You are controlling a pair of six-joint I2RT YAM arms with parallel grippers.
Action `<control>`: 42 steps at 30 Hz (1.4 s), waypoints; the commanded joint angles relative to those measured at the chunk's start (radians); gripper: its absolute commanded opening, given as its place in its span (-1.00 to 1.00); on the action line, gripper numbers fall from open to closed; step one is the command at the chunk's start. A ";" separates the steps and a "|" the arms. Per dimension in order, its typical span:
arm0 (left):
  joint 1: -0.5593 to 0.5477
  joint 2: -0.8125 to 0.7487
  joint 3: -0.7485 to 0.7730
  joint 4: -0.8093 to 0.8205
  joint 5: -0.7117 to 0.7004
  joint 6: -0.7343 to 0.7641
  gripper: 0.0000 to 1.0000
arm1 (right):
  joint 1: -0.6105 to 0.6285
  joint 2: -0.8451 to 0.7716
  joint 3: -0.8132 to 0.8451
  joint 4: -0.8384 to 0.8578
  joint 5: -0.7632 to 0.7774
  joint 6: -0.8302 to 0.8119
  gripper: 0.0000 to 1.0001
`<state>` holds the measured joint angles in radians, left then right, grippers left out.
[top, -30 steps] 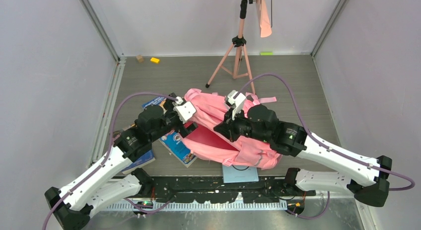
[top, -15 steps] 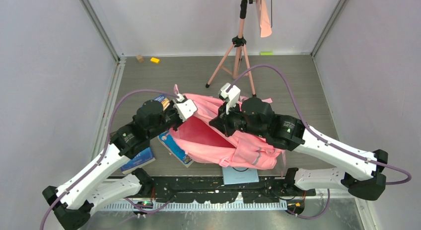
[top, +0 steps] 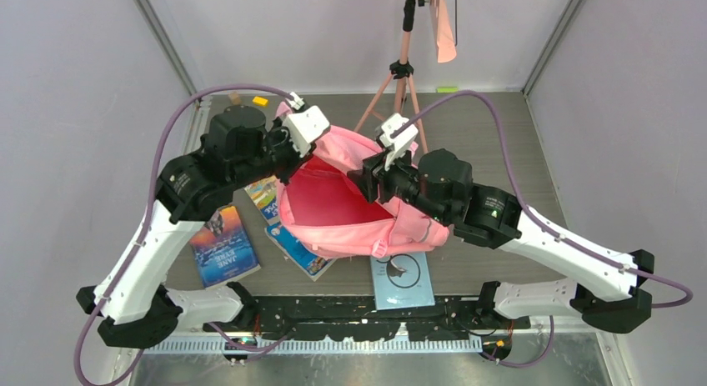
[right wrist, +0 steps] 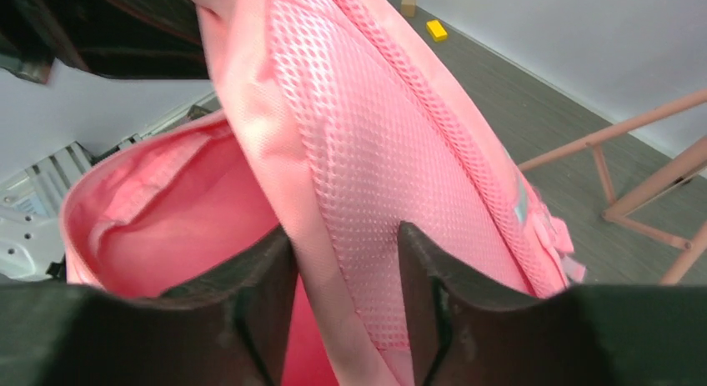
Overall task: Pack the student bag
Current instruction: Unzip the student bag at the center of the board.
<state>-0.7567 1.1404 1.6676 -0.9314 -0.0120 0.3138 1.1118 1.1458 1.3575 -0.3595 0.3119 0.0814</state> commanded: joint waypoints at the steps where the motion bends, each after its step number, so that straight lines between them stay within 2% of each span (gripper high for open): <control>1: -0.018 0.018 0.233 -0.128 0.172 -0.086 -1.00 | -0.024 -0.072 -0.053 0.055 -0.036 -0.015 0.26; 2: -0.018 0.033 0.254 -0.158 0.162 -0.099 -1.00 | -0.025 -0.084 -0.077 0.056 -0.053 -0.006 0.47; 5: -0.018 0.063 0.281 -0.242 0.097 -0.141 -1.00 | -0.025 -0.136 -0.120 0.061 -0.129 0.009 0.78; 7: -0.018 0.063 0.264 -0.262 0.083 -0.161 -1.00 | -0.025 -0.151 -0.131 0.047 -0.181 0.014 0.84; 12: -0.018 0.067 0.205 -0.265 0.080 -0.224 -1.00 | -0.005 -0.144 -0.127 0.013 -0.337 0.041 0.84; 15: -0.018 0.087 0.173 -0.261 0.056 -0.256 -1.00 | 0.067 -0.118 -0.106 -0.005 -0.299 0.024 0.84; 17: -0.018 0.102 0.154 -0.263 0.005 -0.268 -1.00 | 0.102 -0.110 -0.098 -0.001 -0.242 0.003 0.83; 20: -0.018 0.109 0.113 -0.237 -0.079 -0.287 -1.00 | 0.129 -0.089 -0.085 0.006 -0.242 -0.011 0.83; 27: -0.018 0.090 0.045 -0.128 -0.037 -0.308 -1.00 | 0.208 -0.023 -0.106 0.063 -0.252 -0.004 0.82; 35: -0.018 0.135 0.029 -0.135 -0.035 -0.303 -1.00 | 0.306 0.005 -0.111 0.118 -0.142 -0.014 0.79; 42: -0.018 0.072 -0.065 -0.049 0.099 -0.273 -1.00 | 0.310 0.008 -0.187 0.253 0.271 -0.049 0.79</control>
<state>-0.7670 1.2472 1.6413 -1.1294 -0.0555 0.0608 1.4036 1.1484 1.1931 -0.3210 0.3752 0.0578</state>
